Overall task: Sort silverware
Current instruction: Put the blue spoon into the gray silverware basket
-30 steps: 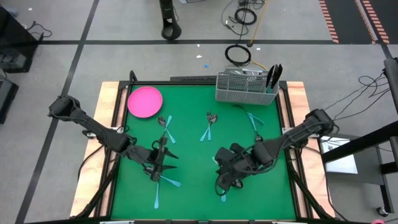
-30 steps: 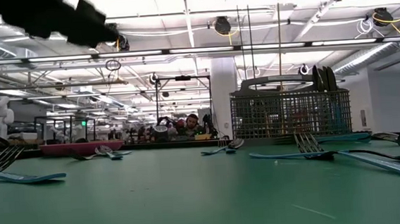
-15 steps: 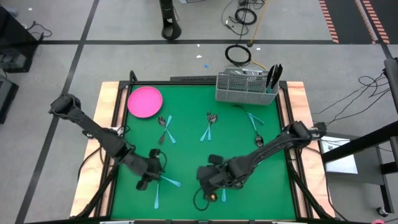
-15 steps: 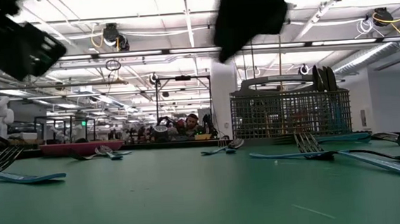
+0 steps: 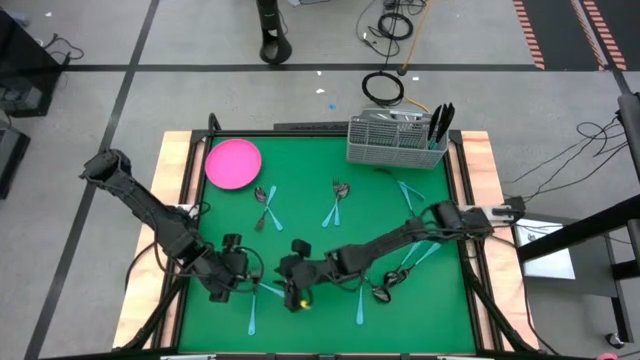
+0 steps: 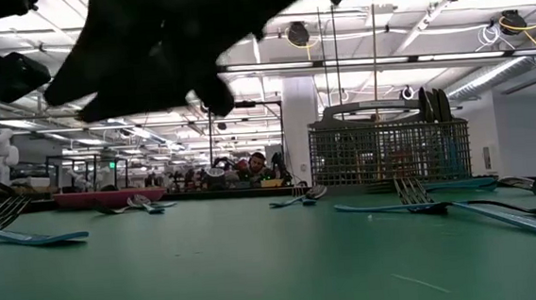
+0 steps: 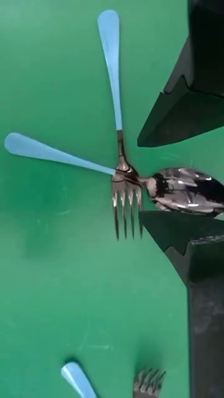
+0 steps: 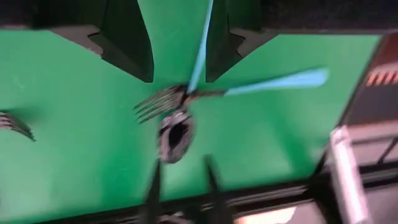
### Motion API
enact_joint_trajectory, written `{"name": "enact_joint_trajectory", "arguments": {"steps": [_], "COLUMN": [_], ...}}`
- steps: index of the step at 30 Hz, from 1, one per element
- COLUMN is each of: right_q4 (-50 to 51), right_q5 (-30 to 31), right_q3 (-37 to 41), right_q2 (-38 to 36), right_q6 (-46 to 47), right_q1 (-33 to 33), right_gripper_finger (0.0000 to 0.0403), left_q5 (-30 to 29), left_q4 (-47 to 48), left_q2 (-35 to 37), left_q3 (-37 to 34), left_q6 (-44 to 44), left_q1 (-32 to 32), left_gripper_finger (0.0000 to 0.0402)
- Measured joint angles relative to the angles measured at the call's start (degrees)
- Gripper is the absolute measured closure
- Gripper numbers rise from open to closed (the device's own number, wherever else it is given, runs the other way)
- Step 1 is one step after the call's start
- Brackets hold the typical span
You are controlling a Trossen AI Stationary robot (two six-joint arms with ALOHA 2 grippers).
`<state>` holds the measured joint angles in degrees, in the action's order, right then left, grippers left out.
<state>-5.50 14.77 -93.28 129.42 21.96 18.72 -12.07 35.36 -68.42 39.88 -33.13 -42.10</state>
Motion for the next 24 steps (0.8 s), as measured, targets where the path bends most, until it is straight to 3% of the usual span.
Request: {"name": "enact_joint_trajectory", "arguments": {"steps": [4,7,16,24], "right_q4": [-1.3,-0.6,21.3,25.1], "right_q5": [-0.6,-1.6,-0.8,-0.3], "right_q3": [-4.5,-11.0,-32.7,-35.9], "right_q2": [4.6,8.5,19.1,22.7], "right_q6": [1.0,1.2,6.0,7.3], "right_q1": [-1.4,-1.3,-0.9,-0.9], "right_gripper_finger": [0.0267,0.0267,0.0267,0.0289], "left_q5": [-0.3,-4.1,-12.2,-13.3], "left_q4": [2.5,5.4,2.0,-2.1], "left_q2": [1.2,4.9,20.6,21.9], "left_q3": [0.0,-0.8,-6.3,-8.0], "left_q6": [0.5,0.5,-6.0,-3.9], "left_q1": [-0.1,-1.0,-4.0,-4.5], "left_gripper_finger": [0.0221,0.0221,0.0221,0.0221]}}
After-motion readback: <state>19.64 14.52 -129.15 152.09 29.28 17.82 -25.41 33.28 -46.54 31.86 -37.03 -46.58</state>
